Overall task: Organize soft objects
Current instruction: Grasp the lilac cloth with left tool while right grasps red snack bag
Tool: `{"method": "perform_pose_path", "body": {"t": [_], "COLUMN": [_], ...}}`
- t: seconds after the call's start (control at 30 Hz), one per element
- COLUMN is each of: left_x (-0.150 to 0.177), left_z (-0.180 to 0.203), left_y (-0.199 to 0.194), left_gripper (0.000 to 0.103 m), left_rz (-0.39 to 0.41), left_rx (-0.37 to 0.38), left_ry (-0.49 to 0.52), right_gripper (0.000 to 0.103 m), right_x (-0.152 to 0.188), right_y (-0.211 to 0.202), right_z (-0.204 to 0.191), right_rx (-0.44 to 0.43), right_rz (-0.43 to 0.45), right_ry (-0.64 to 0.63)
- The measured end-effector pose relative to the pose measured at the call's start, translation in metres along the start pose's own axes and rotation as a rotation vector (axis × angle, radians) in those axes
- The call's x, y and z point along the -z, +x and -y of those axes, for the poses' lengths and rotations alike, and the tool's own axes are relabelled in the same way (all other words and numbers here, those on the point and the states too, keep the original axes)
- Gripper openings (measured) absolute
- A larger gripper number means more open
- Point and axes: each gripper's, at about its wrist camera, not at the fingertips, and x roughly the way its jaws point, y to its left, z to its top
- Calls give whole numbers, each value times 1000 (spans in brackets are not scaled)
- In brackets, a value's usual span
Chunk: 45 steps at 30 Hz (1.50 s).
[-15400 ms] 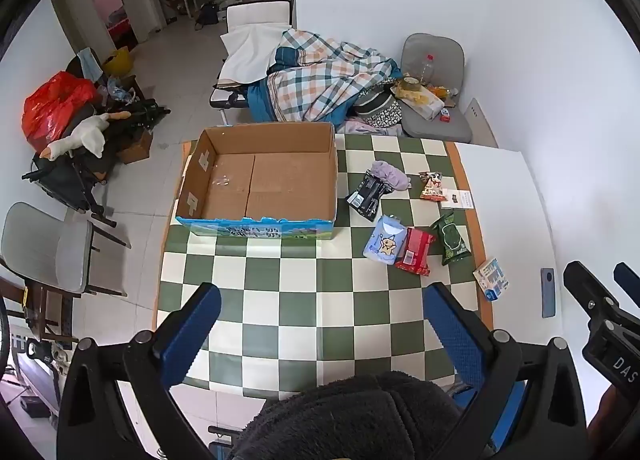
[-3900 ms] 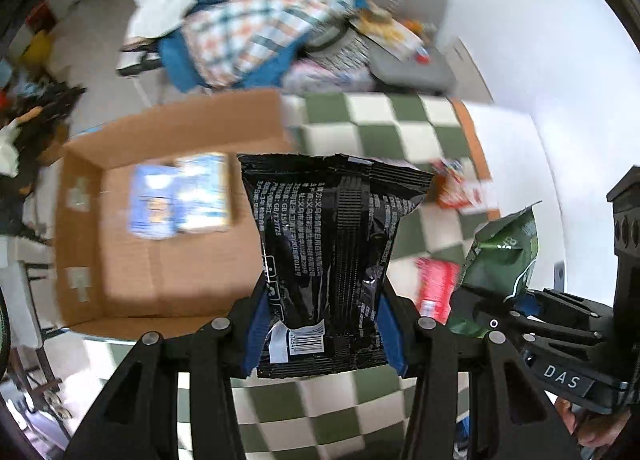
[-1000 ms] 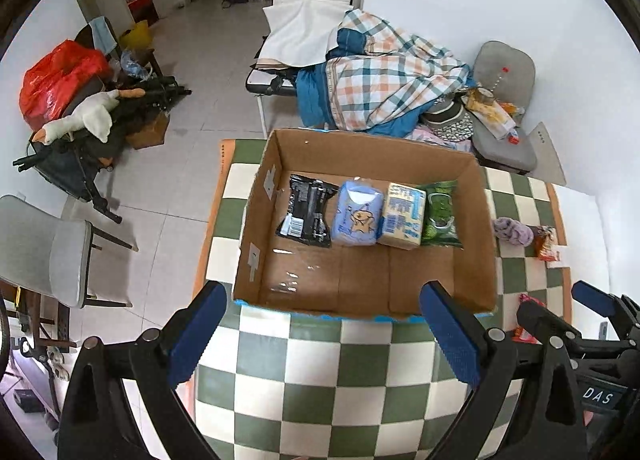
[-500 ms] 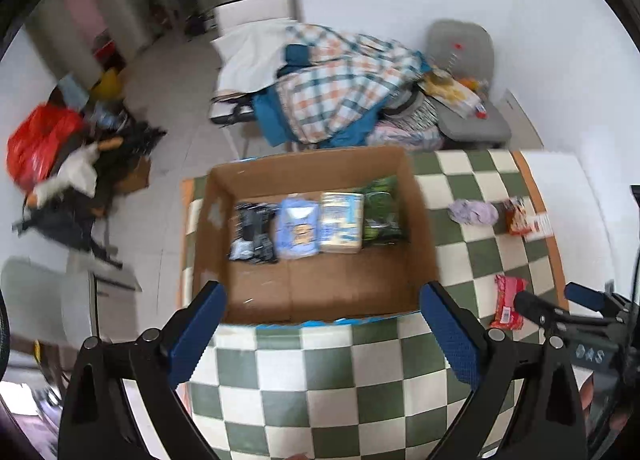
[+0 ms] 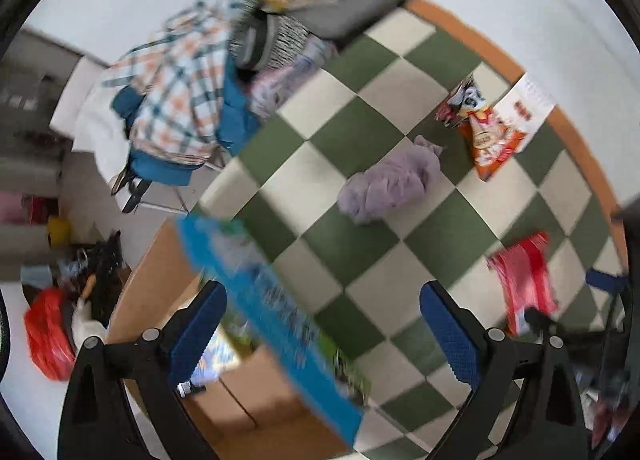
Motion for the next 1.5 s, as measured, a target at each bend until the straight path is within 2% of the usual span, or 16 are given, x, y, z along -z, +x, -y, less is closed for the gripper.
{"method": "perform_pose_path", "body": {"t": [0.17,0.37,0.43,0.5,0.53,0.6,0.67,0.7,0.73,0.8,1.17,1.33,1.5], "left_x": [-45,-66,-68,-69,-69,-70,-70,-69,-67,-64,-55,-49,-35], "left_z": [28,50,56,62,63,63,63,65,67,67,64,56,42], "left_y": [47,94,101,107,108,108,108,107,107,104,97,84,56], "left_gripper": [99,96,89,73,69,53,44,40,39,34,29,29,29], "left_rz": [-51,-115,-111,-113,-109,-110,-116,-114,-110,-106,-79,-42,7], "left_rx": [-5,-23,-7,-11,-10,28,25,21,11,-1,-12,33,125], "left_ry": [156,258,279,305,310,307,305,310,316,320,278,206,77], "right_gripper": [95,95,94,94,94,92,79,75,65,54,49,47,46], "right_x": [-9,-16,-16,-18,-18,-18,-17,-17,-15,-13,-11,-8,-3], "right_y": [36,57,59,62,62,63,61,59,58,54,51,45,21], "right_z": [2,0,-4,-9,-11,-14,-20,-24,-32,-37,-46,-25,-17], "right_rx": [-28,-30,0,29,35,58,104,127,139,162,164,116,91], "right_rz": [-68,-103,-101,-105,-104,-101,-85,-72,-64,-50,-40,-45,-21], "right_ry": [9,17,2,-18,-18,-21,-37,-49,-58,-73,-82,-56,-54]}}
